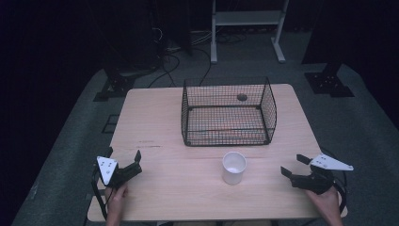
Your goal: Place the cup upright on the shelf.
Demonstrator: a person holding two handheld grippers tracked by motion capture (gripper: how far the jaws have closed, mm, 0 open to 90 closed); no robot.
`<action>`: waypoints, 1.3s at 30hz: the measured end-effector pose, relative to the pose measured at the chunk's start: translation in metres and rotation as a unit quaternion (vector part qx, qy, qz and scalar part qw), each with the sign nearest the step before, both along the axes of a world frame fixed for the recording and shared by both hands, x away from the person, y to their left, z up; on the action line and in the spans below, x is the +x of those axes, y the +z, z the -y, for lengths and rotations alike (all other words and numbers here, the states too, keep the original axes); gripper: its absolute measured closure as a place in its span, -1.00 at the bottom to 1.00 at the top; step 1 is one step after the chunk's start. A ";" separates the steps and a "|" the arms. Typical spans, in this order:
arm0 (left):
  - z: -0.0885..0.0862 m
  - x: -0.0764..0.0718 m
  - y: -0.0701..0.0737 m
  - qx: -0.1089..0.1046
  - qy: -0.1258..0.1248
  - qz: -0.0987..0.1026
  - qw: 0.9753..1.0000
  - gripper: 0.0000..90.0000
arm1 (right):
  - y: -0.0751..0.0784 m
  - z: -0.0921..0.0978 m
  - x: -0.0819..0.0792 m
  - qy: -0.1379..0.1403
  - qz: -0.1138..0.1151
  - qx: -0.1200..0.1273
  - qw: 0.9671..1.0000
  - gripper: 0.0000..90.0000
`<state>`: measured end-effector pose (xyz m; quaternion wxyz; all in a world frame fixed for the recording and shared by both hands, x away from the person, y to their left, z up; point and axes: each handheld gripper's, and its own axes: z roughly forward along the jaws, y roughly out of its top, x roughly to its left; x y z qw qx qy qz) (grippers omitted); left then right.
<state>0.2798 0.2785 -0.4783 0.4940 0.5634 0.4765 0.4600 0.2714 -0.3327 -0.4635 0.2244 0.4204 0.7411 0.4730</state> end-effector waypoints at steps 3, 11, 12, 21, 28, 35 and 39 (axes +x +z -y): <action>0.000 0.000 0.000 0.000 -0.001 0.000 1.000 -1.00 | 0.002 -0.004 0.001 0.004 0.002 -0.001 1.000 -0.71; 0.000 -0.001 0.000 0.000 -0.002 0.002 1.000 -1.00 | 0.006 -0.014 0.004 0.021 0.004 -0.004 1.000 -0.71; 0.000 -0.001 0.000 0.001 -0.002 0.002 1.000 -1.00 | 0.007 -0.015 0.004 0.023 0.005 -0.003 1.000 -0.71; 0.000 0.000 0.000 -0.002 -0.002 0.001 1.000 -1.00 | 0.013 -0.020 0.008 0.039 0.007 0.001 0.999 -0.71; 0.000 0.000 0.000 -0.001 -0.002 0.002 1.000 -1.00 | 0.022 -0.031 0.011 0.060 0.012 0.001 0.998 -0.71; 0.000 0.000 0.000 -0.001 -0.002 0.002 1.000 -1.00 | 0.026 -0.041 0.015 0.075 0.014 -0.009 0.997 -0.71; -0.001 0.000 0.000 -0.002 -0.002 0.002 1.000 -1.00 | 0.029 -0.046 0.017 0.087 0.011 -0.009 0.996 -0.71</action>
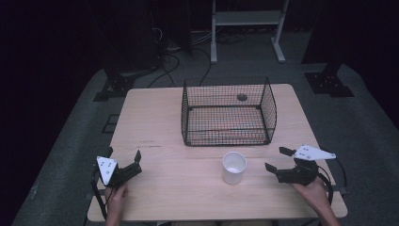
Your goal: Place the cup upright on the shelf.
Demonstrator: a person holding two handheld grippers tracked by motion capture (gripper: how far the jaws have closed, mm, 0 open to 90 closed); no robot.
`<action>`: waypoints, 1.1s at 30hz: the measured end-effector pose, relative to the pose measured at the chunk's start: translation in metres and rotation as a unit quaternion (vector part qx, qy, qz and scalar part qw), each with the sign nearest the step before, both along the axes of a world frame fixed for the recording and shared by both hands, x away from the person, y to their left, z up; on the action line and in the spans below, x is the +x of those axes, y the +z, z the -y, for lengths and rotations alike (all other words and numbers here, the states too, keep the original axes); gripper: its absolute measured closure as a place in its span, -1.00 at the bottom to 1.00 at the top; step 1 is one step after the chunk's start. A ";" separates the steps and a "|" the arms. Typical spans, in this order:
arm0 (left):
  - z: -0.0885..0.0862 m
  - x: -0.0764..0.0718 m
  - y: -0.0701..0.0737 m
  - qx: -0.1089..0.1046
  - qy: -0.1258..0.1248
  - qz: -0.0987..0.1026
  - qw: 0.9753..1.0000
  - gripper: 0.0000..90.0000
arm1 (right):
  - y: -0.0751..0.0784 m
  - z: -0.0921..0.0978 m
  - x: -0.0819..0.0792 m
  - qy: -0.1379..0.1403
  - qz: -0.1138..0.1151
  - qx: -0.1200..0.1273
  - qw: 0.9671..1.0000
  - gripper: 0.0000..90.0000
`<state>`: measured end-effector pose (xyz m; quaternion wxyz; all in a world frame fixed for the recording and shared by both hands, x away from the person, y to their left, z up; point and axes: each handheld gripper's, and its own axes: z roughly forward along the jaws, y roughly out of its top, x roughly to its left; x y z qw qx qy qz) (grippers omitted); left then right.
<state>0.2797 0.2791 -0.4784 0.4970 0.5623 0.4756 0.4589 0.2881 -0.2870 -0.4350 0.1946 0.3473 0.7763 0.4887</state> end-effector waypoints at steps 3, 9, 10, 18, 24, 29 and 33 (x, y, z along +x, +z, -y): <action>0.000 0.000 0.000 0.000 0.000 0.000 1.000 -1.00 | 0.002 -0.005 0.000 0.010 0.000 0.000 1.000 -0.71; 0.000 0.000 0.000 0.000 0.000 0.000 1.000 -1.00 | 0.004 -0.015 0.002 0.026 0.002 -0.003 1.000 -0.71; 0.000 0.000 0.000 0.000 0.000 0.000 1.000 -1.00 | 0.005 -0.017 0.002 0.028 0.002 -0.004 1.000 -0.72; 0.000 0.000 0.000 0.000 -0.001 0.001 1.000 -1.00 | 0.008 -0.026 0.004 0.040 0.004 0.001 0.999 -0.72; 0.000 0.000 0.000 0.000 -0.002 0.001 1.000 -1.00 | 0.009 -0.033 0.004 0.053 0.002 0.000 0.999 -0.76; 0.000 0.000 0.000 0.000 -0.002 0.001 1.000 -1.00 | 0.009 -0.040 0.003 0.066 -0.001 -0.003 0.998 -0.78; 0.000 0.000 0.000 0.000 -0.002 0.001 1.000 -1.00 | 0.010 -0.046 0.000 0.077 -0.001 -0.007 0.997 -0.79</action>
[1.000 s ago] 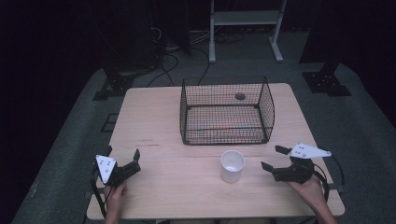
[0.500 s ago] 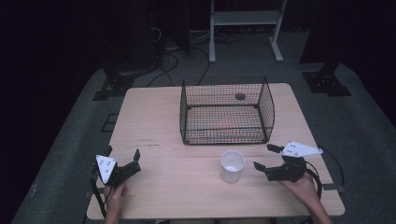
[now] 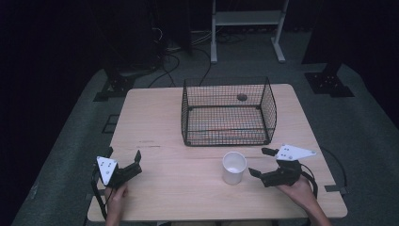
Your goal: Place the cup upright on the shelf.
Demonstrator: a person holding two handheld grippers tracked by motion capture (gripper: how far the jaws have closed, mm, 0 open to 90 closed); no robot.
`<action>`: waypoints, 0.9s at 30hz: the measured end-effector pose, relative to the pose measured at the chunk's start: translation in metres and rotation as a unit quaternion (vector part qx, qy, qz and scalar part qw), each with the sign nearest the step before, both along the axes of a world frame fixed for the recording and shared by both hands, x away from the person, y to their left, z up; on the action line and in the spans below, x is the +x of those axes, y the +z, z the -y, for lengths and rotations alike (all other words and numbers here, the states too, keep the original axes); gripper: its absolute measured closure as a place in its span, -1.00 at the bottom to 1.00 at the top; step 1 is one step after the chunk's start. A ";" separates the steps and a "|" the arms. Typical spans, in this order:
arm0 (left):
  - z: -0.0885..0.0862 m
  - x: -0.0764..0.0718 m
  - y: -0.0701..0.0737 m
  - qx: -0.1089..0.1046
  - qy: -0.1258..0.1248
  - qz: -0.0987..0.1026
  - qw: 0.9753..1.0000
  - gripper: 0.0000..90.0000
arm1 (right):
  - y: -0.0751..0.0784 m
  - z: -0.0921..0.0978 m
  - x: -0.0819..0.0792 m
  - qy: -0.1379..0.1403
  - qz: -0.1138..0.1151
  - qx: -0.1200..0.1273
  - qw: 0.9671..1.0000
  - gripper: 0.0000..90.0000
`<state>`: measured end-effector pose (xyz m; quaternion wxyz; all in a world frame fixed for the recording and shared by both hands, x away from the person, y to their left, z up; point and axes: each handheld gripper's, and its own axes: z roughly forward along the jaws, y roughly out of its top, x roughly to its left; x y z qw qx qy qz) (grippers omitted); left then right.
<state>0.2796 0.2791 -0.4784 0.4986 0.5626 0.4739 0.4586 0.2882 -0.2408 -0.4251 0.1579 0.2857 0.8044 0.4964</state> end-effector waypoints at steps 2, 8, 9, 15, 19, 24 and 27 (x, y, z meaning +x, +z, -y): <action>0.000 0.000 0.000 0.000 0.000 0.000 1.000 -1.00 | 0.001 -0.002 -0.001 0.005 -0.001 0.000 1.000 -0.80; 0.000 0.000 0.000 0.000 -0.001 0.000 1.000 -1.00 | 0.001 -0.007 -0.003 0.015 -0.005 -0.002 1.000 -0.83; 0.000 0.000 0.000 0.000 -0.001 0.000 1.000 -1.00 | 0.001 -0.008 -0.003 0.016 -0.005 -0.003 1.000 -0.83; 0.000 0.000 0.000 -0.001 -0.001 0.000 1.000 -1.00 | 0.002 -0.016 -0.003 0.028 -0.006 -0.005 1.000 -0.88; 0.000 0.000 0.000 -0.001 -0.001 0.000 1.000 -1.00 | 0.001 -0.020 -0.003 0.035 -0.007 -0.008 0.999 -0.90; 0.000 0.000 0.000 -0.001 -0.001 0.000 1.000 -1.00 | 0.000 -0.027 -0.003 0.045 -0.013 -0.011 0.999 -0.93; 0.000 0.000 0.000 -0.001 -0.001 0.000 1.000 -1.00 | 0.000 -0.031 -0.002 0.051 -0.015 -0.010 0.999 -0.93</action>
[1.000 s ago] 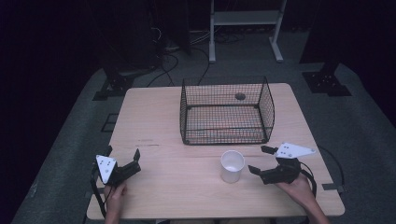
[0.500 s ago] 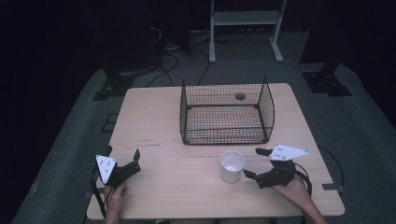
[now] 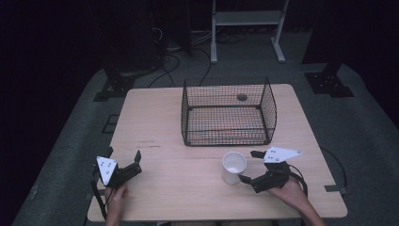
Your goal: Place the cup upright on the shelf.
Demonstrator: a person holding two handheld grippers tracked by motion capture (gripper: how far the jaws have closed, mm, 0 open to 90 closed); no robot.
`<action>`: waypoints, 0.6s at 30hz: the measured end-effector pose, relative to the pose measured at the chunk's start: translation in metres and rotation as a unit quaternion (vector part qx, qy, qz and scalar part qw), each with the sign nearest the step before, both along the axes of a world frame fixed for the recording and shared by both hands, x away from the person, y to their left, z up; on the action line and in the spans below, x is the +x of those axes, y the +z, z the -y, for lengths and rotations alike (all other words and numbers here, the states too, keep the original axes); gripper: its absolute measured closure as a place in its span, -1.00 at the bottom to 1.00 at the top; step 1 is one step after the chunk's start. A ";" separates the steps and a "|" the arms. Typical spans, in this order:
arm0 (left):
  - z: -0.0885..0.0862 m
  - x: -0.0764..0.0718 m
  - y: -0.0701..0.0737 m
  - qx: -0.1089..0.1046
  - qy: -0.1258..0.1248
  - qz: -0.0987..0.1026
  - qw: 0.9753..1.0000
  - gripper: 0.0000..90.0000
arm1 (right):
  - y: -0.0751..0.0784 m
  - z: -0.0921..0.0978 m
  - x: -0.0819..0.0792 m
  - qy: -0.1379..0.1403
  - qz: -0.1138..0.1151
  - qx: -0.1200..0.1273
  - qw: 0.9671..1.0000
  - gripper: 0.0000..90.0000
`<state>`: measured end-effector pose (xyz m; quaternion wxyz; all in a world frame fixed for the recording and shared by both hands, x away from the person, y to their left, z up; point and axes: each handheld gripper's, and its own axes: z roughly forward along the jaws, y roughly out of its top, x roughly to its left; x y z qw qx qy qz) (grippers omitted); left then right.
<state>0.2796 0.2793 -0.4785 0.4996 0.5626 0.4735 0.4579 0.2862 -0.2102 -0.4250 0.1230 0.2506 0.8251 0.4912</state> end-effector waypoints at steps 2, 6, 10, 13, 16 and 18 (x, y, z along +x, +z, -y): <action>0.000 0.000 0.000 0.000 0.000 0.000 1.000 -1.00 | 0.000 -0.003 0.001 0.004 -0.001 -0.003 1.000 -0.94; 0.000 0.000 0.000 -0.001 0.000 0.000 1.000 -1.00 | 0.000 -0.009 0.002 0.010 -0.003 -0.008 1.000 -0.94; 0.000 0.000 0.000 -0.001 0.000 0.000 1.000 -1.00 | -0.003 -0.014 0.005 0.013 -0.007 -0.011 1.000 -0.94; 0.000 0.000 0.000 -0.001 0.000 0.000 1.000 -1.00 | -0.004 -0.016 0.006 0.015 -0.009 -0.011 1.000 -0.94; 0.000 0.000 0.000 -0.001 0.000 0.000 1.000 -1.00 | -0.006 -0.021 0.008 0.019 -0.012 -0.012 1.000 -0.94; 0.000 0.000 0.000 -0.001 0.000 0.000 1.000 -1.00 | -0.007 -0.024 0.009 0.022 -0.013 -0.012 1.000 -0.94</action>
